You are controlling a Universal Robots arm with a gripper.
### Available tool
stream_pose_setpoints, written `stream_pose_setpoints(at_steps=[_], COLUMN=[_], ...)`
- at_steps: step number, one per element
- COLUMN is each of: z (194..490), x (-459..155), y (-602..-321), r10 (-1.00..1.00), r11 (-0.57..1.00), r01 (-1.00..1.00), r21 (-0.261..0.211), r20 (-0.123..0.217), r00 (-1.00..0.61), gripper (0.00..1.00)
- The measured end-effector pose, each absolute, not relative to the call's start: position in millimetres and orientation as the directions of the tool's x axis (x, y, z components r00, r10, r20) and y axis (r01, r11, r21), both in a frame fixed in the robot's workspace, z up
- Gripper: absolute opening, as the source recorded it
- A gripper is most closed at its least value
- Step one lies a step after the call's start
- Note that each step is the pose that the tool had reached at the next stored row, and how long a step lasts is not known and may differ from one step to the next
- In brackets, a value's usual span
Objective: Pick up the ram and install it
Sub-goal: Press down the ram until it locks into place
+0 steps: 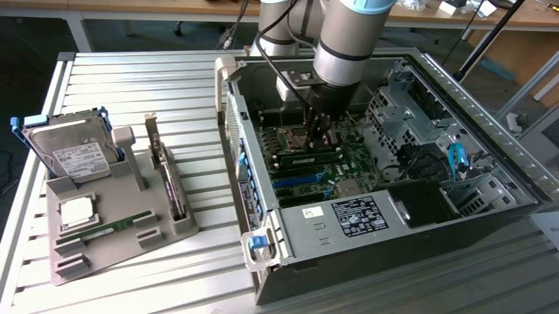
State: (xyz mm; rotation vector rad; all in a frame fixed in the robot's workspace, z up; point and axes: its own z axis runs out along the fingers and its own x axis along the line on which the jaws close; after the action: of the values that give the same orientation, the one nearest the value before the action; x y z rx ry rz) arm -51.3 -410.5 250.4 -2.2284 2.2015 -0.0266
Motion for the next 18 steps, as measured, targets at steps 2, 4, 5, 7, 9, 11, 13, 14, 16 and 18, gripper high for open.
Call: stream_pose_setpoints(at_steps=[2, 4, 5, 7, 9, 11, 13, 14, 16, 18], z=[248.7, 246.7, 245.5, 241.8, 238.1, 237.5, 236.5, 236.2, 235.2, 234.5], x=[-51.3, -51.5, -51.6, -51.6, -51.7, -51.7, -51.7, -51.7, -51.7, -51.7], y=[-410.5, -410.5, -410.5, -410.5, -410.4, -410.5, -410.5, -410.5, -410.5, -410.5], r10=[-1.0, -1.0, -1.0, -1.0, -1.0, -1.0, -1.0, -1.0, -1.0, -1.0], r11=[-0.012, -0.012, -0.011, -0.011, -0.011, -0.011, -0.011, -0.011, -0.011, -0.011], r01=[-1.0, -1.0, -1.0, -1.0, -1.0, -1.0, -1.0, -1.0, -1.0, -1.0], r21=[-0.018, -0.018, -0.018, -0.018, -0.018, -0.018, -0.018, -0.018, -0.018, -0.018], r20=[0.006, 0.006, 0.006, 0.006, 0.005, 0.006, 0.006, 0.006, 0.006, 0.006], r00=[0.012, 0.012, 0.011, 0.011, 0.011, 0.011, 0.011, 0.011, 0.011, 0.011], gripper=[0.1, 0.1, 0.1, 0.1, 0.1, 0.1, 0.1, 0.1, 0.1, 0.1])
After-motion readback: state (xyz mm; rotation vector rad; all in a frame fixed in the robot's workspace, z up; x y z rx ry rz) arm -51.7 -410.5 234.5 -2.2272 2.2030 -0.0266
